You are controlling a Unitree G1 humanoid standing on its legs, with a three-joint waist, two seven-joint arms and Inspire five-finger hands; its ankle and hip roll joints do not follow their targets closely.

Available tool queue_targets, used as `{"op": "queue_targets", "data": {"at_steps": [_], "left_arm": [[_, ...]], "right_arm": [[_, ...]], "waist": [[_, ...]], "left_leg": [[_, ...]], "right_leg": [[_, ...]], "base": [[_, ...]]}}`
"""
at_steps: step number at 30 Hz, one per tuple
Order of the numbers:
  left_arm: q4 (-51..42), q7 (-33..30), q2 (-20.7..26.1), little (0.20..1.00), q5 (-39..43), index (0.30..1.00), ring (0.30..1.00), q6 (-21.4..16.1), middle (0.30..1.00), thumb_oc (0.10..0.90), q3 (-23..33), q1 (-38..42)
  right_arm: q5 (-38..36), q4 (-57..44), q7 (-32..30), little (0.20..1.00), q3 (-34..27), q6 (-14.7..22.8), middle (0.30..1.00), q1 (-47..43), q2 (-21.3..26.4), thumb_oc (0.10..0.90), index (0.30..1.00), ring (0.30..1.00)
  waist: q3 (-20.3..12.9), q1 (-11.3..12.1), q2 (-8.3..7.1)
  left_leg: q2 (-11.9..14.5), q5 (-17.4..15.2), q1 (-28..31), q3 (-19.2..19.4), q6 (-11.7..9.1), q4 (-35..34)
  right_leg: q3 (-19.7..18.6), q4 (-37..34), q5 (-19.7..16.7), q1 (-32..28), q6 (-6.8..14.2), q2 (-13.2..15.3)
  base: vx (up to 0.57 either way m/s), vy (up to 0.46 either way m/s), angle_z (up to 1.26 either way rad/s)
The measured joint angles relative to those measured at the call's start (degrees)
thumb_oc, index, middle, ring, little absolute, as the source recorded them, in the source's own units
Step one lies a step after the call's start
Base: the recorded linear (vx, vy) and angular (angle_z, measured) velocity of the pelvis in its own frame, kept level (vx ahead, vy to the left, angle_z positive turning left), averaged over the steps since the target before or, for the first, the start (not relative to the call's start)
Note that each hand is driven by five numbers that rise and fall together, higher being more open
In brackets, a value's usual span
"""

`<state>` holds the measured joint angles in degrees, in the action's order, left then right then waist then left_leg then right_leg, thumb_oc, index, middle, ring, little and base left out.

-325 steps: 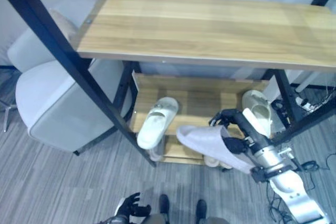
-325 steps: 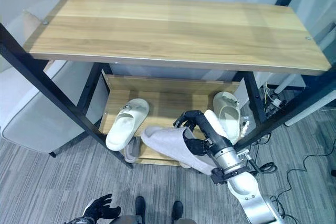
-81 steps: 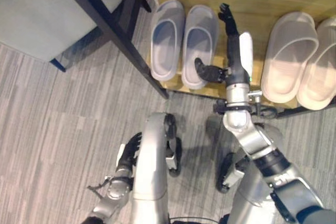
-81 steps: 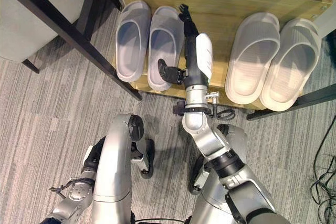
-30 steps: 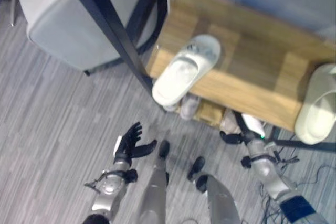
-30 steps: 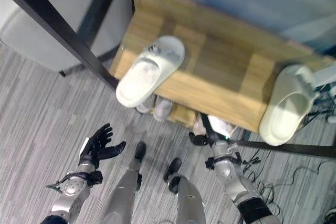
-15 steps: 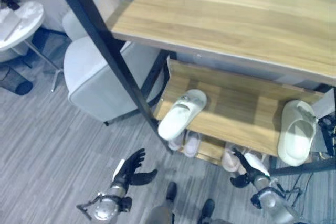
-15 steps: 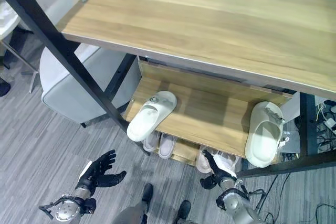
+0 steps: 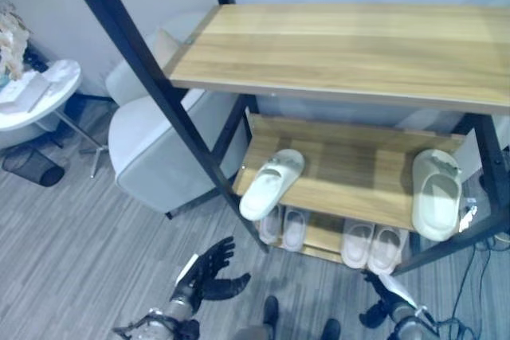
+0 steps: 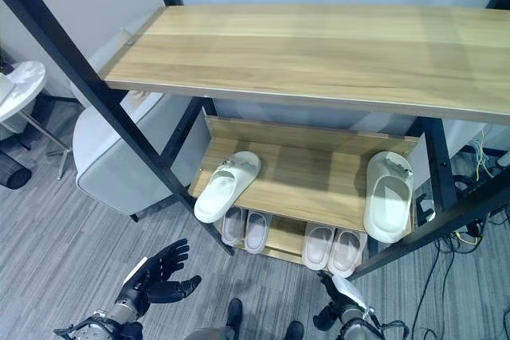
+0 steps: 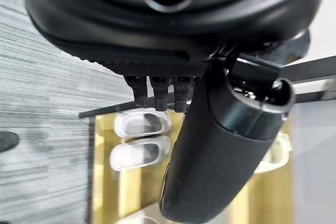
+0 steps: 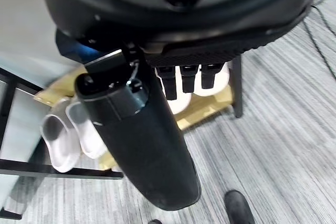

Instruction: Arrange the slippers neatly on the shoe rack.

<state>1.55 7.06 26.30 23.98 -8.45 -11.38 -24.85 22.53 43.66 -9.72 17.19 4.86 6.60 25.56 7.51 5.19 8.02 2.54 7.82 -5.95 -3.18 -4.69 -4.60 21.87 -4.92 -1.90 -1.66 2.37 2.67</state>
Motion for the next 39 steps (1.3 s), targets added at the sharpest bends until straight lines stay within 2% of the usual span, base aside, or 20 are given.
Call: {"op": "queue_targets", "data": {"at_steps": [5,11,18,23,31,39], "left_arm": [[-6.5,0.5,0.0,0.900,3.0,0.900,0.900,0.2,0.900,0.800,3.0,-0.6],[-10.8,0.9,-0.3,0.900,5.2,0.900,0.900,0.2,0.900,0.800,3.1,3.4],[-11.1,-0.5,-1.1,0.900,7.2,0.900,0.900,0.2,0.900,0.800,-0.7,11.2],[-10.6,-3.3,-2.9,0.900,6.9,0.900,0.900,0.2,0.900,0.800,-1.0,13.3],[-9.5,-8.8,-2.9,0.900,2.0,0.900,0.900,-0.8,0.900,0.800,-1.9,18.1],[-6.1,-14.0,-2.1,0.900,-11.4,0.900,0.900,-1.0,0.900,0.800,-1.8,21.8]], "right_arm": [[1.0,0.3,0.5,0.900,0.1,-0.2,0.900,0.3,-0.2,0.800,0.900,0.900],[1.9,2.1,1.0,0.900,0.3,-0.3,0.900,-1.0,-0.8,0.800,0.900,0.900],[2.0,2.4,1.0,0.900,0.7,-1.2,0.900,-2.1,-0.7,0.800,0.900,0.900],[2.0,2.8,0.9,0.900,0.7,-1.4,0.900,-1.9,-0.7,0.800,0.900,0.900],[2.0,4.0,-0.3,0.900,0.6,-1.5,0.900,-2.0,-0.7,0.800,0.900,0.900],[1.6,4.0,-0.6,0.900,0.5,-1.5,0.900,-1.8,-0.7,0.800,0.900,0.900]], "waist": [[-0.4,0.8,0.59],[-0.5,1.5,0.69],[-0.6,0.8,1.65],[-0.7,-0.8,2.11],[-0.6,-1.9,2.14],[-0.4,-2.1,1.87]], "left_leg": [[0.1,0.0,0.0,-0.1,0.0,0.1],[0.1,0.3,0.0,-0.1,0.3,0.1],[0.1,0.4,-0.8,0.4,0.0,0.1],[0.0,0.5,-0.9,1.4,0.3,0.1],[0.0,0.4,-1.0,1.7,0.0,0.1],[0.2,0.2,-2.3,3.1,-0.3,0.1]], "right_leg": [[0.1,0.0,-0.1,0.0,-0.1,-0.1],[0.2,0.0,-0.1,0.0,-0.1,-0.1],[-0.4,0.0,-0.2,1.1,-0.1,0.1],[-0.9,0.0,-0.2,1.5,-0.1,0.2],[-1.3,0.0,-0.1,1.8,0.0,0.3],[-2.6,0.0,-0.5,3.8,0.0,0.3]], "base": [[0.00,-0.031,0.00],[0.00,0.000,0.00],[0.01,0.010,-0.03],[0.03,0.004,-0.06],[0.01,0.002,-0.02],[0.01,0.005,-0.10]]}}
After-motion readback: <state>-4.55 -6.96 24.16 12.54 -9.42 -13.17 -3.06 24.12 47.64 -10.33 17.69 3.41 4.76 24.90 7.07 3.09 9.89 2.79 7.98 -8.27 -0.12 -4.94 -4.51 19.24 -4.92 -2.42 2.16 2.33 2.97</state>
